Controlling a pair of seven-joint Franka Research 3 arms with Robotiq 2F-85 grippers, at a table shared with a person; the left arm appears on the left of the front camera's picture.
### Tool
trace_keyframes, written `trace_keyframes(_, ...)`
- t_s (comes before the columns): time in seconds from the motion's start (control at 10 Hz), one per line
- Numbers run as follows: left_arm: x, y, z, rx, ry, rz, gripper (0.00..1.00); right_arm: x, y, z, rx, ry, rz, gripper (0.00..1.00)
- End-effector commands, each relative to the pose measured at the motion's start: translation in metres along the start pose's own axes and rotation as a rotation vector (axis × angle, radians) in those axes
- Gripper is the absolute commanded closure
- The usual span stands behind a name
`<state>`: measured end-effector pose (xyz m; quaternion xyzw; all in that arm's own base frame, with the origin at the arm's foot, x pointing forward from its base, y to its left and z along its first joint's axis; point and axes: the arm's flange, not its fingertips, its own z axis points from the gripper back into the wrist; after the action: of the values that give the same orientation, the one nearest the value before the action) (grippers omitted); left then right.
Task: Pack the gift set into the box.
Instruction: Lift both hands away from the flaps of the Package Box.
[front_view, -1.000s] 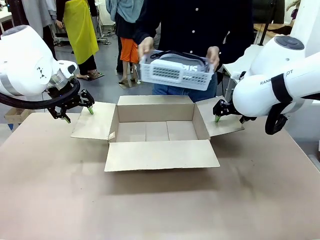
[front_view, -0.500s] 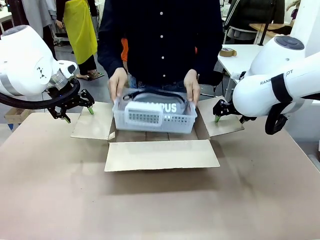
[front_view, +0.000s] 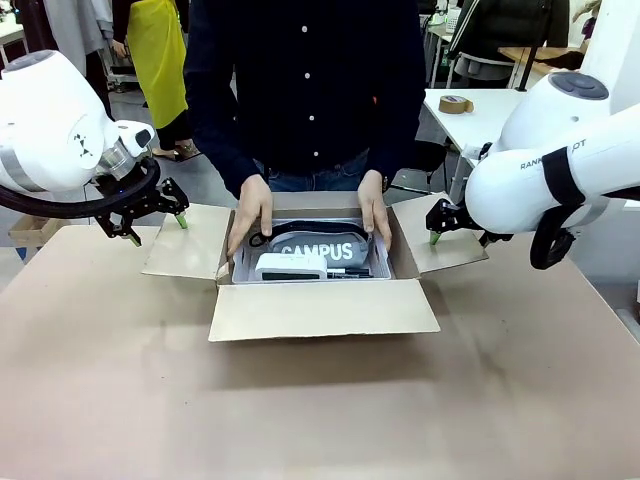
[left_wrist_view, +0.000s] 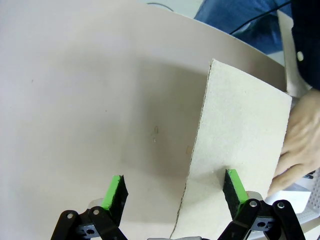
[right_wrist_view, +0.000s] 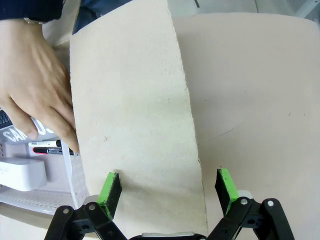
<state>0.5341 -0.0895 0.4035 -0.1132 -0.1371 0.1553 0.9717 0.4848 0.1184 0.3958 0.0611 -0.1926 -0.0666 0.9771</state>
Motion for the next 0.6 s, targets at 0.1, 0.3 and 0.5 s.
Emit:
trace_keyframes(0.1, -0.0020, -0.0010, 0.0023, 0.015, -0.002, 0.012, 0.00, 0.0022, 0.0033, 0.0029, -0.024, -0.003, 0.001, 0.00)
trace_keyframes(0.3, -0.0020, -0.0010, 0.0023, 0.015, -0.002, 0.012, 0.00, 0.0022, 0.0033, 0.0029, -0.024, -0.003, 0.001, 0.00)
trace_keyframes(0.5, -0.0020, -0.0010, 0.0023, 0.015, -0.002, 0.012, 0.00, 0.0000, 0.0000, 0.0000, 0.000, 0.000, 0.000, 0.00)
